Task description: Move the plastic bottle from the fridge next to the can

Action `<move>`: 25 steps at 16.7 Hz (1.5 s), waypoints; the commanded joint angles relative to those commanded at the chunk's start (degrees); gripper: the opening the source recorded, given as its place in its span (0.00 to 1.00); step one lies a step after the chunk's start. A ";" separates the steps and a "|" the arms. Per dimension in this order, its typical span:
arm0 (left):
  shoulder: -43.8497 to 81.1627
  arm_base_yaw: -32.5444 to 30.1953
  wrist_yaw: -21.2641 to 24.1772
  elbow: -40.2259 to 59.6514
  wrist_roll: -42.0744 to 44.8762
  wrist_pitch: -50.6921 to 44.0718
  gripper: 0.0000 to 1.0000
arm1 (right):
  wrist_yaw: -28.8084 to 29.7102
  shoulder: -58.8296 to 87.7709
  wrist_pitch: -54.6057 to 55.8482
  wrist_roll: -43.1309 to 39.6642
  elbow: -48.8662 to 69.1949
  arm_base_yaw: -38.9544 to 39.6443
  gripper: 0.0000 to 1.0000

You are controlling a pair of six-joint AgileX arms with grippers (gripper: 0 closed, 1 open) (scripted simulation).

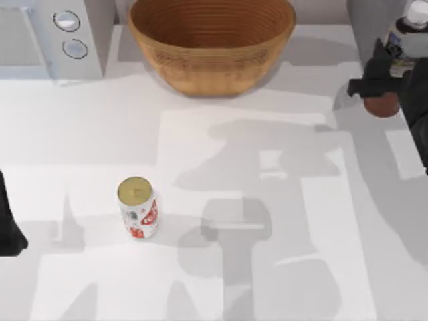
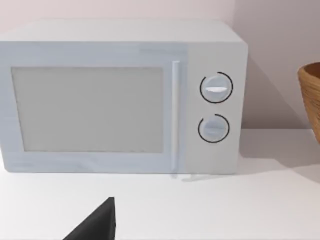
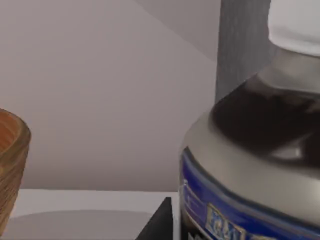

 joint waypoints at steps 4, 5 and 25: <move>0.00 0.00 0.00 0.00 0.00 0.00 1.00 | 21.39 4.69 3.70 -0.07 0.43 20.11 0.00; 0.00 0.00 0.00 0.00 0.00 0.00 1.00 | 26.49 5.58 4.47 -0.11 0.46 24.91 0.00; 0.00 0.00 0.00 0.00 0.00 0.00 1.00 | 50.93 8.40 7.76 -0.55 0.12 48.52 0.08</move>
